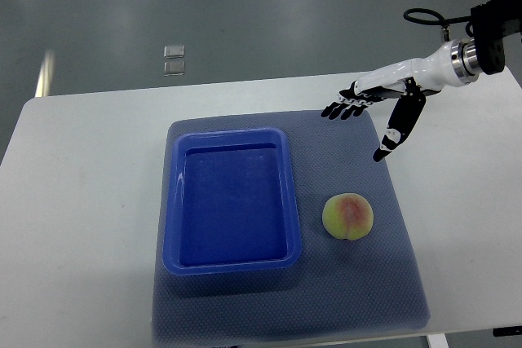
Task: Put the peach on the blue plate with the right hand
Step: 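Move the right hand over the peach with fingers open, then close the right hand fingers around the peach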
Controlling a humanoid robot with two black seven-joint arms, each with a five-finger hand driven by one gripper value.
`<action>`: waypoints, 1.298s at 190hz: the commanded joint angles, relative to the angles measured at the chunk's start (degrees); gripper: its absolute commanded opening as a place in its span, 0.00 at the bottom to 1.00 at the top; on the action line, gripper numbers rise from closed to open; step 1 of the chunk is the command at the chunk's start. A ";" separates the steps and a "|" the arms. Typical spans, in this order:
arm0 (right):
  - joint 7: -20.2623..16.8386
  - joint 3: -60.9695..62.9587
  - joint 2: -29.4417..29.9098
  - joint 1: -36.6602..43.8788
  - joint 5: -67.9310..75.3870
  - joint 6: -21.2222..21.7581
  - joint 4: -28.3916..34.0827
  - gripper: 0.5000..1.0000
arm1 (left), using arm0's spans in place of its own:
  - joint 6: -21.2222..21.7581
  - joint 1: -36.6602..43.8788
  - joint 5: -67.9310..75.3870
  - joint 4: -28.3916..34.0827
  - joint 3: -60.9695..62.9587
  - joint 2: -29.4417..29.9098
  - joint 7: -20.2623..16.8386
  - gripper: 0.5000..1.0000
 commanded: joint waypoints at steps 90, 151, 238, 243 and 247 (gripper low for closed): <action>0.63 0.52 0.23 -11.44 -1.03 -8.52 2.82 0.86 | 0.01 0.00 -0.01 0.00 -0.09 0.00 0.09 1.00; 0.89 0.61 0.58 -17.33 -4.54 -10.98 2.12 0.86 | 0.01 0.00 -0.01 0.00 -0.09 0.00 0.09 1.00; 2.47 5.62 3.13 -26.82 -7.71 -16.52 0.71 0.86 | 0.09 0.00 -0.01 0.09 -0.09 0.00 0.09 1.00; 2.47 5.62 3.13 -26.82 -7.71 -16.52 0.71 0.86 | 0.09 0.00 -0.01 0.09 -0.09 0.00 0.09 1.00; 3.18 5.62 3.13 -27.61 -9.20 -17.31 0.54 0.86 | 0.09 0.00 -0.10 0.18 -0.09 0.00 0.09 1.00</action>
